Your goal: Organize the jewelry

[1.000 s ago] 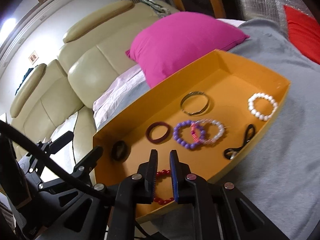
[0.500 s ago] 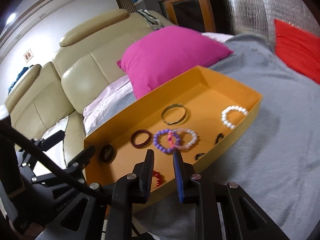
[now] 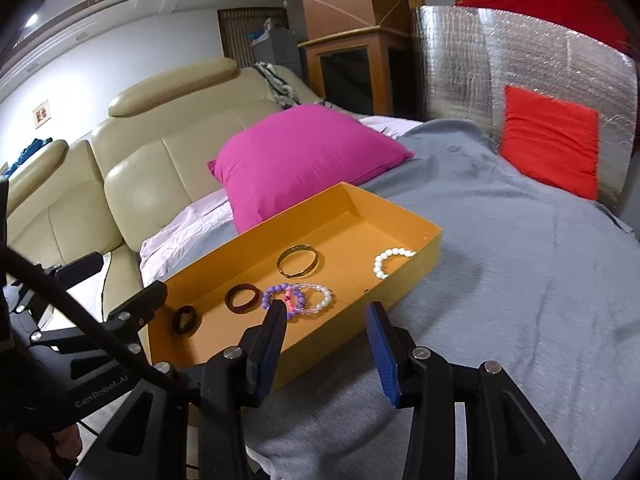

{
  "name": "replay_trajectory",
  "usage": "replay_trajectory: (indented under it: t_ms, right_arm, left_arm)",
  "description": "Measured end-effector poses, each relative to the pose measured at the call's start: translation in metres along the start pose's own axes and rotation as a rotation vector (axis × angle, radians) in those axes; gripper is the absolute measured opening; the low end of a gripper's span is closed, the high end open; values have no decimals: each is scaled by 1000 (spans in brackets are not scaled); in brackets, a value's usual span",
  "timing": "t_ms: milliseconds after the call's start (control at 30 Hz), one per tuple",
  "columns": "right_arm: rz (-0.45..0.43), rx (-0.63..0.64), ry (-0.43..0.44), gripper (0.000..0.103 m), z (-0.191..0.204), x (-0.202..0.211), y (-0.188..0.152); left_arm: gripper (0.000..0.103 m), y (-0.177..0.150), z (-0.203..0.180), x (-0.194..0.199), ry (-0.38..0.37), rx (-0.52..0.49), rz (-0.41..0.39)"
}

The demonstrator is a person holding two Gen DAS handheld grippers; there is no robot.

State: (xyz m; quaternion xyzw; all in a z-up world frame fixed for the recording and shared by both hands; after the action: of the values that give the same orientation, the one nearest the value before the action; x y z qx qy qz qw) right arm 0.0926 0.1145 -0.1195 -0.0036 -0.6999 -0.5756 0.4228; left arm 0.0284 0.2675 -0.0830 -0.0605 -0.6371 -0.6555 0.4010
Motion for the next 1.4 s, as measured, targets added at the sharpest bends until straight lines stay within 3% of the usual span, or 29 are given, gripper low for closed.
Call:
replay_trajectory:
  t_ms: [633,1400]
  right_arm:
    - [-93,-55,-26,48,-17,26,-8]
    - [-79,-23,-25,49,-16,20,-10]
  left_arm:
    - [82,0,-17,20,22,-15,-28]
    - [82,-5,-12,6,29,6,-13]
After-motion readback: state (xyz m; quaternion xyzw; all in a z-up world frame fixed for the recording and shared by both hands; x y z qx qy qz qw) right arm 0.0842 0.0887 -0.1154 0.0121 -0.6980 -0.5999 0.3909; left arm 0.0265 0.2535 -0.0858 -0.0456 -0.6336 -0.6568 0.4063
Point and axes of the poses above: each gripper's, at about its wrist camera, not at the fingertips, and x roughly against the way its jaws point, z to its left, y to its top, the point moved 9 cm from there along -x, roughly the way its jaws point, and after that the axes turned 3 degrees about x, right-handed, at the moved point
